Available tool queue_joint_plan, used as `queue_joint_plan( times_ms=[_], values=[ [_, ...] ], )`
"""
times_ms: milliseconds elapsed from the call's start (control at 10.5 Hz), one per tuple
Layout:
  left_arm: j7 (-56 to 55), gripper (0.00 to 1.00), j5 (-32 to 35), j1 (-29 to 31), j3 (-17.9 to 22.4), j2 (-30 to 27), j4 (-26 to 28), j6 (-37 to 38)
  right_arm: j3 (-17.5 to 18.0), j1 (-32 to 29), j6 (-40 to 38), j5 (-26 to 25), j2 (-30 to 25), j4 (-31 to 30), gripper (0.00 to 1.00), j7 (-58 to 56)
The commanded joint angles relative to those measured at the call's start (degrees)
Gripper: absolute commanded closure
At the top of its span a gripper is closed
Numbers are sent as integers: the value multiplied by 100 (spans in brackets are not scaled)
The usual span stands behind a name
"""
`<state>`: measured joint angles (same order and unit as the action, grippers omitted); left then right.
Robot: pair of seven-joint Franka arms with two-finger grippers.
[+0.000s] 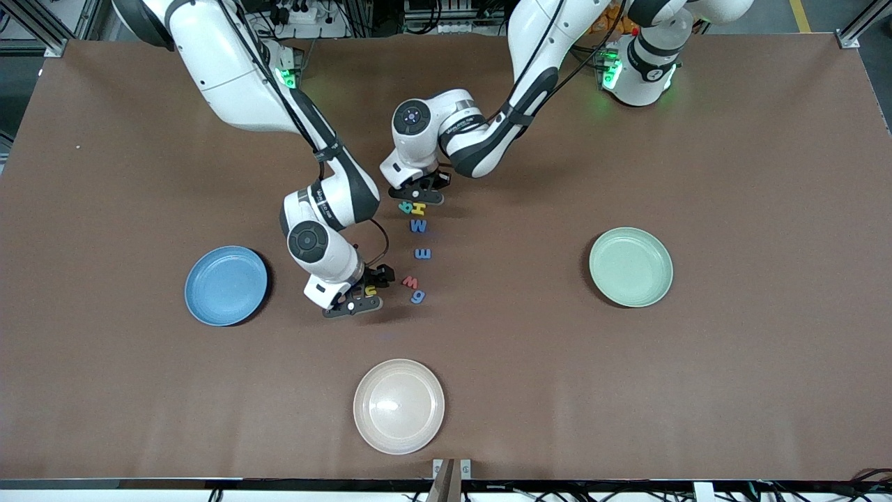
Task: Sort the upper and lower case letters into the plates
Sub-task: 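Carry the pink e to the green plate with the left gripper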
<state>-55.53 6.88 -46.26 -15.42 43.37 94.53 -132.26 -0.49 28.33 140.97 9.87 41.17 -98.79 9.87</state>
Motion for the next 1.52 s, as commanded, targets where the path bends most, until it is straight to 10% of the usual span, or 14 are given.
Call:
queue_joint_plan(
  times_ms=[0, 665, 1425],
  values=[
    [355, 100, -10, 562, -188, -468, 31, 864, -57, 59, 62, -11, -109, -106, 0, 68],
    [5152, 100, -425, 3111, -268, -1752, 118, 3557, -583, 663, 36, -170, -118, -9, 0, 356],
    [7170, 100, 436, 4827, -242, -1209, 820, 2147, -725, 683, 106, -188, -56, 0, 0, 490]
  ],
)
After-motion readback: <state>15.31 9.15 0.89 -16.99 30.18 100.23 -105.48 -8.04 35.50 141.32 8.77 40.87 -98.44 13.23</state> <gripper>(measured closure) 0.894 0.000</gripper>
